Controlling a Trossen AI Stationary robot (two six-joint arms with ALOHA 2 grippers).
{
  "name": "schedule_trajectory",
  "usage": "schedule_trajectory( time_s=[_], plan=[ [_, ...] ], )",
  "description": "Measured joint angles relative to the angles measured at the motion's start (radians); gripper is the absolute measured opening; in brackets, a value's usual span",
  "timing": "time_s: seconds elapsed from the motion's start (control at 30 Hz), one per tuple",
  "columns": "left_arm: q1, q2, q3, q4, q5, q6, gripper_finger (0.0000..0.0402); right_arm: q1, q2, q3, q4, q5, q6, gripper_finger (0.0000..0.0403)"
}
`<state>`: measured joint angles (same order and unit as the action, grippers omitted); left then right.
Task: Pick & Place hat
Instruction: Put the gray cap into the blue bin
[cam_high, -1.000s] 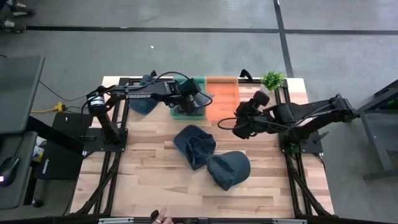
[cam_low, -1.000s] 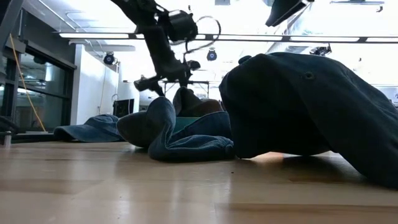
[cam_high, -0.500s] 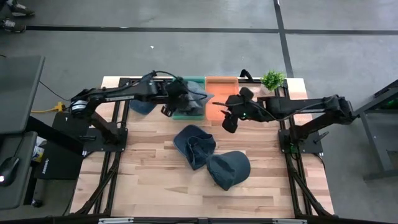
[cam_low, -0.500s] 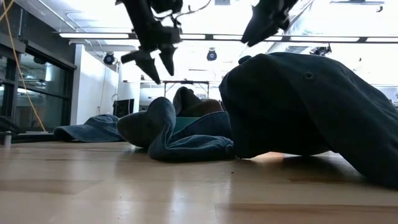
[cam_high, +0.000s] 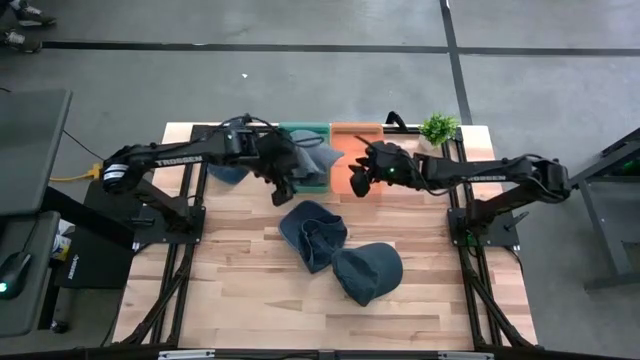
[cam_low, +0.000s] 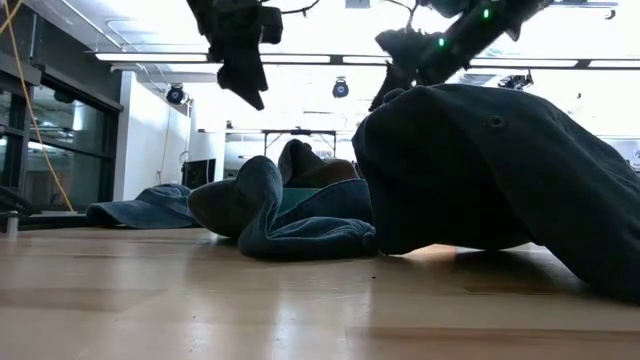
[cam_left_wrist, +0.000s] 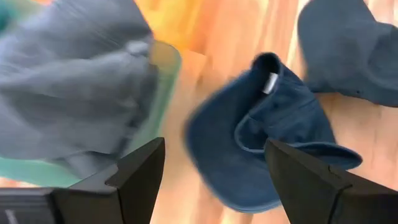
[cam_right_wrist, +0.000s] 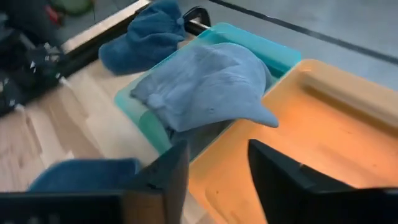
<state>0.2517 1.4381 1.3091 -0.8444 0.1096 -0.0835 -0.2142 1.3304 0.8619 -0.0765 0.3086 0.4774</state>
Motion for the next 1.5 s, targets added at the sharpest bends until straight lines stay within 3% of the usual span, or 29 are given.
schedule_trajectory(
  time_s=[0.2, 0.27, 0.47, 0.63, 0.87, 1.3, 1.5],
  plan=[
    [-0.046, -0.013, -0.099, 0.151, 0.016, -0.069, 0.0273, -0.104, 0.000, -0.097, 0.162, -0.090, 0.058, 0.0026],
    [-0.045, -0.044, -0.135, 0.175, 0.027, -0.099, 0.0273, -0.139, 0.000, -0.120, 0.217, -0.143, 0.068, 0.0008],
    [-0.045, -0.189, -0.285, 0.328, 0.035, -0.228, 0.0273, -0.214, 0.017, -0.146, 0.270, -0.253, 0.108, 0.0003],
    [-0.045, -0.364, -0.425, 0.461, 0.034, -0.346, 0.0273, -0.244, 0.110, -0.129, 0.320, -0.322, 0.156, 0.0001],
    [-0.057, -0.519, -0.517, 0.545, 0.037, -0.442, 0.0273, -0.278, 0.216, -0.092, 0.346, -0.338, 0.229, 0.0001],
    [-0.252, -0.558, -0.568, 0.556, -0.067, -0.524, 0.0273, -0.297, 0.419, 0.080, 0.285, -0.347, 0.275, 0.0000],
    [-0.321, -0.558, -0.568, 0.554, -0.141, -0.550, 0.0273, -0.277, 0.442, 0.124, 0.282, -0.419, 0.275, 0.0000]
  ],
)
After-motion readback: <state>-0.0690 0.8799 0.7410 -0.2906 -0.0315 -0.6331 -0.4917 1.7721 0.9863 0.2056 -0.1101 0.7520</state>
